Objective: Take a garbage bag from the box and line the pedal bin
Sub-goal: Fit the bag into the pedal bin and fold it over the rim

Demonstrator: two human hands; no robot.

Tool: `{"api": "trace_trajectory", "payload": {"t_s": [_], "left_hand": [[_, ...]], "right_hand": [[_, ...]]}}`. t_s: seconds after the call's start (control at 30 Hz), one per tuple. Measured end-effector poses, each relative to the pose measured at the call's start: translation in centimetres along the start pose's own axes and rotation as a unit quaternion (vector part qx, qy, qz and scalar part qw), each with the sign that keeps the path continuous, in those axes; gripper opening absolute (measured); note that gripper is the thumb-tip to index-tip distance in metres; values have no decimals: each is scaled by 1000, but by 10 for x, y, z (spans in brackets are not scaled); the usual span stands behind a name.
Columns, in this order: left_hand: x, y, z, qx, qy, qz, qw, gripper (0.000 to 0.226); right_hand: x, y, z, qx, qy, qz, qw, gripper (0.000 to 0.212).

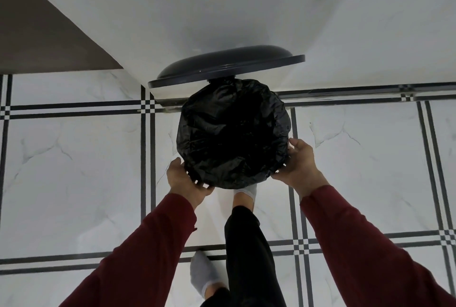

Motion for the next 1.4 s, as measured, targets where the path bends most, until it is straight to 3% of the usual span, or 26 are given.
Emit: {"api": "trace_trajectory", "payload": {"t_s": [0.17,0.33,0.4,0.63,0.83,0.97,1.03,1.17,1.23,1.3,1.4], "left_hand": [[4,3,-2,-3,-14,18,1000,26],[9,0,-4,-13,51,4,999,21],[10,-3,-6,-24,93,-25,995,19],[8,-2,2,-6,86,-55,995,17],[11,2,6,28,21,-22,999,38],[16,-1,3,13,41,-49,998,31],[18,-1,2,22,20,-53,998,24],[20,0,-7,42,-73,-36,996,19],[20,-1,-10,72,-75,-18,994,33],[23,1,-11,93,-27,5,995,52],[23,4,-15,87,17,45,995,54]], "right_hand": [[-11,1,3,27,72,-10,997,66],[-20,1,-1,6,60,-5,998,27],[-23,3,-7,-5,41,7,999,22],[-22,12,-15,10,72,-9,997,34],[-29,8,-3,57,117,-6,991,33],[-30,11,1,62,108,24,992,36],[-29,11,-1,69,122,10,990,45],[-25,14,-1,101,81,-29,991,83],[-26,20,-5,82,67,-36,994,92],[-28,26,-9,70,55,-35,995,90],[-27,31,-12,54,26,-40,997,75]]}}
Point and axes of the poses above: each hand's wrist, its own y-axis towards the middle knuckle, its own z-axis out of the palm, x = y × z, the point moved 10 cm from there along y, towards the middle knuckle, and after that the axes turned 7 degrees about z, right-handed, at the moved point
